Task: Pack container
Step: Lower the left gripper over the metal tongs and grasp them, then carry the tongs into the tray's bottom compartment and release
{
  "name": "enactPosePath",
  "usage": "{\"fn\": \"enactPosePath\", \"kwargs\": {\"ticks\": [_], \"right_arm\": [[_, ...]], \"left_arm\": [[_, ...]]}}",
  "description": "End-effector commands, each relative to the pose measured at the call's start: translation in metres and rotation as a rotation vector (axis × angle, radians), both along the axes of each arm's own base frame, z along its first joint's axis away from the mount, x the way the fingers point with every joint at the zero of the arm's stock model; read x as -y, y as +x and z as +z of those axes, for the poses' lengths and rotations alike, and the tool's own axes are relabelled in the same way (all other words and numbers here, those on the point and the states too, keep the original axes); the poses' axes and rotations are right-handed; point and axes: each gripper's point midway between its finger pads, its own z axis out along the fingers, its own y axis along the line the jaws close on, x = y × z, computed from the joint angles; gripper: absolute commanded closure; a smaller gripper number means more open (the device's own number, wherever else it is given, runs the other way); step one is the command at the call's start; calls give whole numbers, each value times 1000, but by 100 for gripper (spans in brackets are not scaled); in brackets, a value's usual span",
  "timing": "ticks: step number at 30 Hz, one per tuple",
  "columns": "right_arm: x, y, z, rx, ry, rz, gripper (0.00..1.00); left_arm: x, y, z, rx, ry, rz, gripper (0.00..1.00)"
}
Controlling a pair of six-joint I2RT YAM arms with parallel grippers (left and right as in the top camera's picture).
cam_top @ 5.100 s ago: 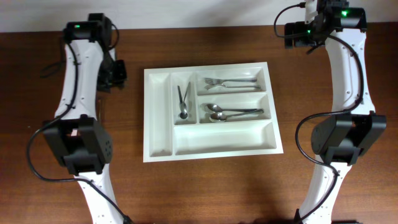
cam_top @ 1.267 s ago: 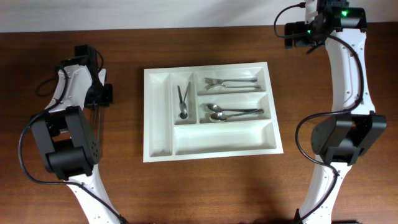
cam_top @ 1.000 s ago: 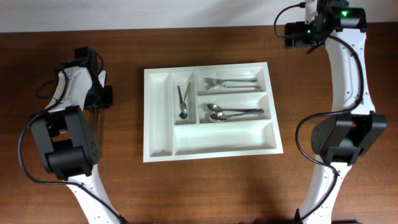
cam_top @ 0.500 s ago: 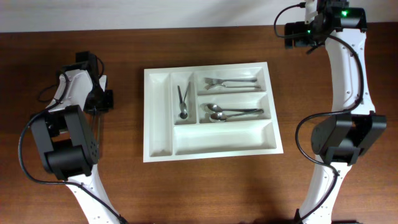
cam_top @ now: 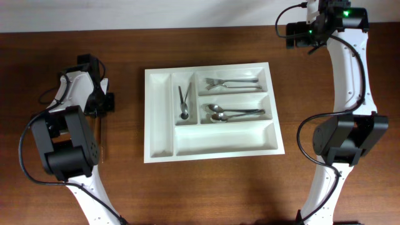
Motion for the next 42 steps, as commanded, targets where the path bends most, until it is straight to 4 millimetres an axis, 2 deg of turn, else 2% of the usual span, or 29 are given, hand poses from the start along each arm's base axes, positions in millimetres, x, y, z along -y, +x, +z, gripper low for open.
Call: {"fn": "enactPosePath", "kwargs": {"ticks": [1, 4, 7, 10, 13, 17, 20, 24, 25, 33, 36, 42], "right_arm": [[-2, 1, 18, 40, -8, -2, 1], [-2, 1, 18, 40, -8, -2, 1], [-2, 1, 18, 40, -8, -2, 1], [-2, 1, 18, 40, -8, -2, 1], [-2, 1, 18, 40, -8, -2, 1], [-2, 0, 17, 39, -8, -2, 1], [-2, 1, 18, 40, -8, -2, 1], [-2, 0, 17, 39, -8, -2, 1], [-2, 1, 18, 40, -8, -2, 1], [-2, 0, 17, 39, -8, -2, 1], [-2, 1, 18, 40, -8, -2, 1], [-2, 1, 18, 40, -8, -2, 1]], "left_arm": [[-6, 32, 46, 114, 28, -10, 98], [0, 55, 89, 207, 42, -31, 98], [19, 75, 131, 299, 37, -99, 98], [64, 88, 163, 379, -45, -251, 98], [120, 92, 180, 429, -151, -405, 98], [203, 78, 181, 419, -267, -668, 98], [248, 62, 180, 394, -286, -836, 98], [306, 30, 175, 342, -295, -1084, 98], [328, 15, 174, 320, -302, -1162, 98], [397, -42, 160, 242, -343, -1350, 98], [420, -68, 148, 197, -367, -1417, 98], [435, -102, 113, 99, -381, -1474, 98]]}}
